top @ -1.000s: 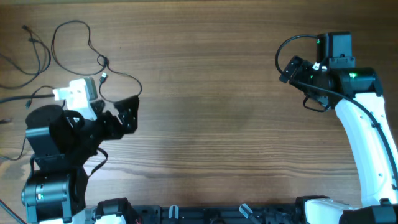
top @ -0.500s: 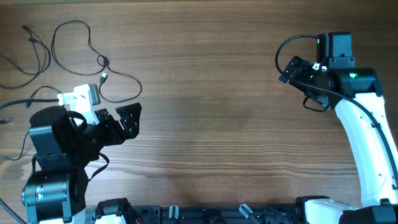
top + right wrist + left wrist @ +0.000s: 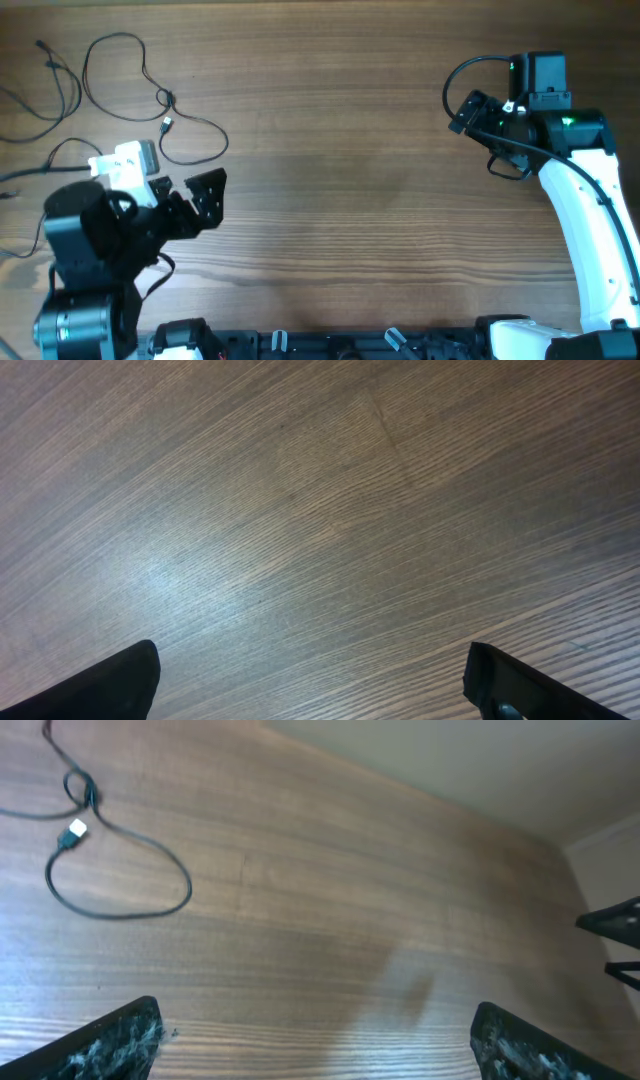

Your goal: Untangle cables

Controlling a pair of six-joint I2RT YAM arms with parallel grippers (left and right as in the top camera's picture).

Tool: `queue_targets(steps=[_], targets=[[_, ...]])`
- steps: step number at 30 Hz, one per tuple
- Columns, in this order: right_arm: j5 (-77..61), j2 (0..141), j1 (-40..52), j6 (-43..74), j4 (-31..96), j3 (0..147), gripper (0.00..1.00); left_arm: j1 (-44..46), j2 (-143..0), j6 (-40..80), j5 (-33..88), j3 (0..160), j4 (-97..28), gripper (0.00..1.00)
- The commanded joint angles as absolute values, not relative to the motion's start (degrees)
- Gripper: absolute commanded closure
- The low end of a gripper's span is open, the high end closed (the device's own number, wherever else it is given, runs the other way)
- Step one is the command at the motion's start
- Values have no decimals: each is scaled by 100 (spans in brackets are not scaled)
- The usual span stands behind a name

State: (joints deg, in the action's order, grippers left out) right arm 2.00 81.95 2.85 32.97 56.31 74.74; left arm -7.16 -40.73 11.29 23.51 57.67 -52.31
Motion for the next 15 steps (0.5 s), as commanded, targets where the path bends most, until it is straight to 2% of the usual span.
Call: queue_targets(steps=[1, 15], targets=[[316, 8154, 303, 3319, 5616, 7542, 0, -696, -3566, 1162, 2397, 5730, -5221, 0], [316, 8154, 303, 3319, 5616, 7542, 0, -593, -2622, 1162, 2399, 5730, -5221, 0]])
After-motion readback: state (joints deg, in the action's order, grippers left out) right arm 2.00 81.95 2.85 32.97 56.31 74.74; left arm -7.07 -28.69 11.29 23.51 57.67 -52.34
